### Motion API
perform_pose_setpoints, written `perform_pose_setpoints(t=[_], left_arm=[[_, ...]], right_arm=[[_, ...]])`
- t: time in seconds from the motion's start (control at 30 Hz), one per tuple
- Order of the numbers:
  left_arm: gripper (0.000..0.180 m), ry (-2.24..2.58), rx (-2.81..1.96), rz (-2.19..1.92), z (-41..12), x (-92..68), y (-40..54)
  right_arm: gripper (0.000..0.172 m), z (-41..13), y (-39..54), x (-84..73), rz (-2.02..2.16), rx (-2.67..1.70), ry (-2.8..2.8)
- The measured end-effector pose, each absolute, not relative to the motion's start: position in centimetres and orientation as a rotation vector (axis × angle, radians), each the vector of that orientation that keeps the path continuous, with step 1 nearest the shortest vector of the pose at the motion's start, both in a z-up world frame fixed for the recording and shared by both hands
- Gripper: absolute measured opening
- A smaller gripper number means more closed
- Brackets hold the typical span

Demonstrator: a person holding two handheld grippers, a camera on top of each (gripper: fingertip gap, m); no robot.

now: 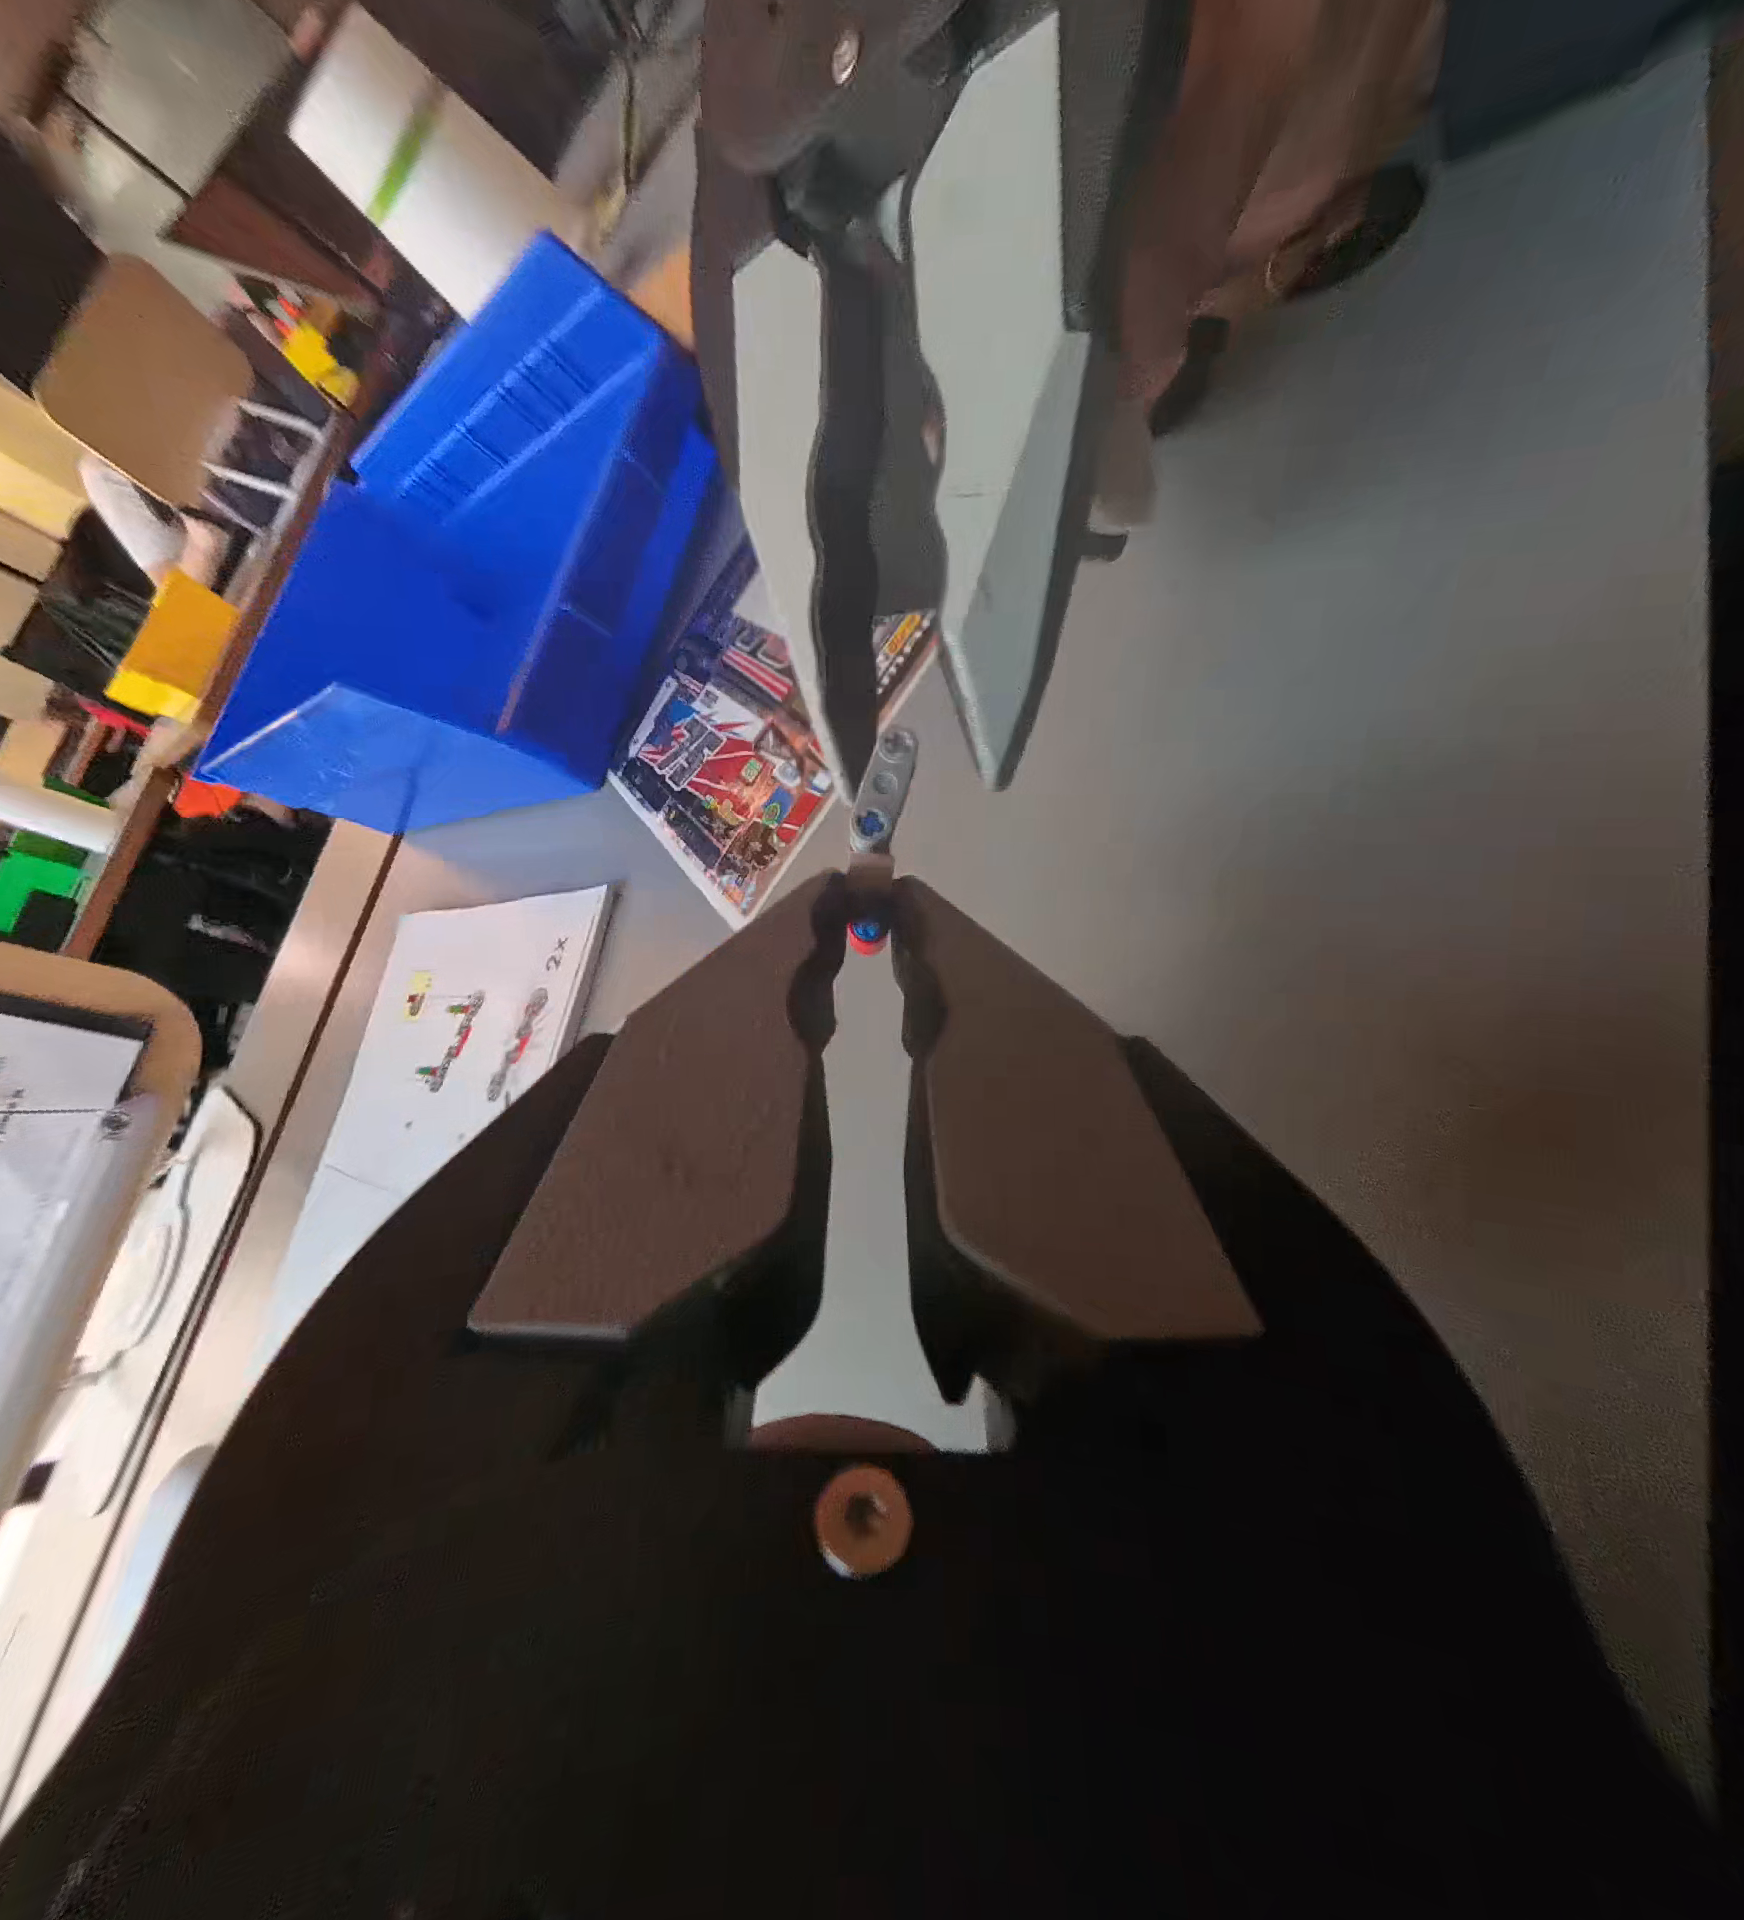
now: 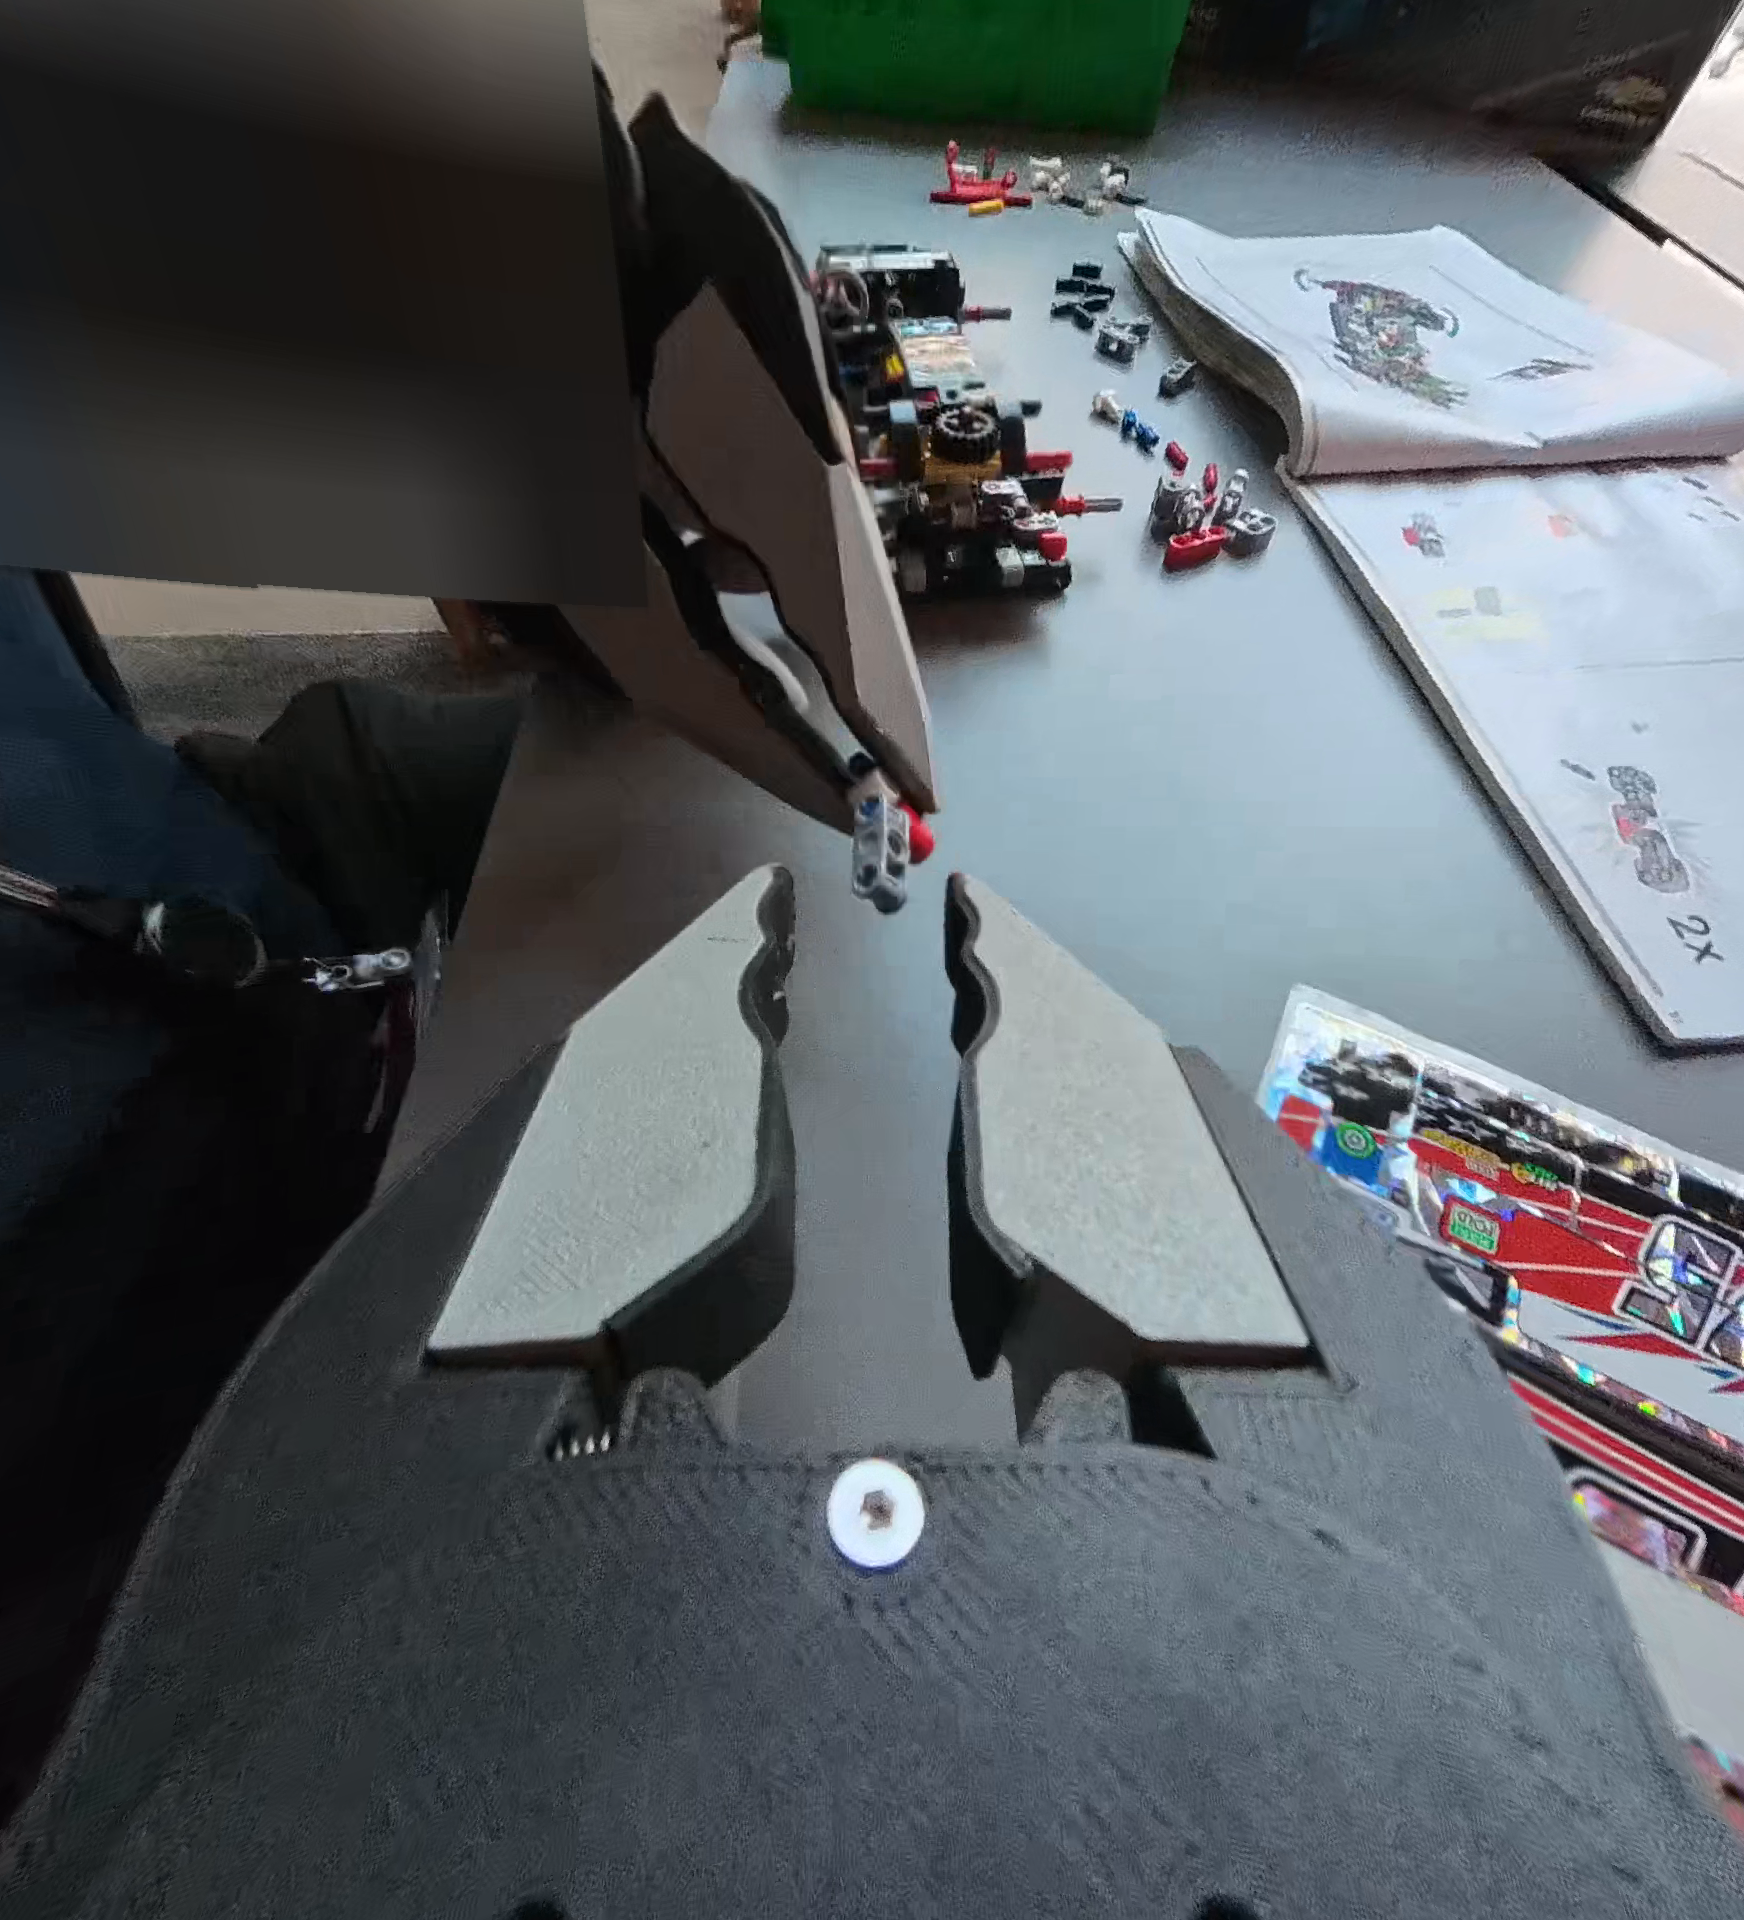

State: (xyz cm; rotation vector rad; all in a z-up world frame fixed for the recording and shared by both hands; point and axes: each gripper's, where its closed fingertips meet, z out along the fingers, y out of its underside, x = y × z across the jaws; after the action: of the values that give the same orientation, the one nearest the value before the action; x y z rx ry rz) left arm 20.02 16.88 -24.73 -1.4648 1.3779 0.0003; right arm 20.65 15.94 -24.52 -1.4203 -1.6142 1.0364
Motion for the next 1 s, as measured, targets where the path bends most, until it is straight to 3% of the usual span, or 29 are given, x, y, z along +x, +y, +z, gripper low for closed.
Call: perform_pose_setpoints(t=[0.1, 0.2, 0.43, 0.63, 0.87, 1.0], left_arm=[[0.004, 1.422, -1.493, -0.009, -24.3, 21.0, 16.4], [0.004, 1.425, -1.570, -0.012, -24.8, 21.5, 16.1], [0.005, 1.354, -1.782, -0.086, -26.5, 22.9, 14.6], [0.007, 1.447, -1.864, -0.434, -29.1, 24.3, 12.1], [0.008, 1.442, -1.879, -0.446, -29.4, 24.1, 13.4], [0.035, 1.338, -1.932, -0.411, -29.2, 23.7, 14.3]], right_arm=[[0.027, -24.0, 15.8, 20.9, 0.980, -1.374, -1.595], [0.007, -24.3, 15.4, 21.3, 0.878, -1.329, -1.650], [0.006, -25.9, 14.4, 22.7, 0.667, -1.325, -1.828], [0.006, -28.5, 12.1, 23.9, 0.482, -1.344, -2.130], [0.006, -28.6, 13.5, 23.6, 0.571, -1.479, -2.035], [0.012, -28.3, 14.0, 23.7, 0.607, -1.539, -1.949]])
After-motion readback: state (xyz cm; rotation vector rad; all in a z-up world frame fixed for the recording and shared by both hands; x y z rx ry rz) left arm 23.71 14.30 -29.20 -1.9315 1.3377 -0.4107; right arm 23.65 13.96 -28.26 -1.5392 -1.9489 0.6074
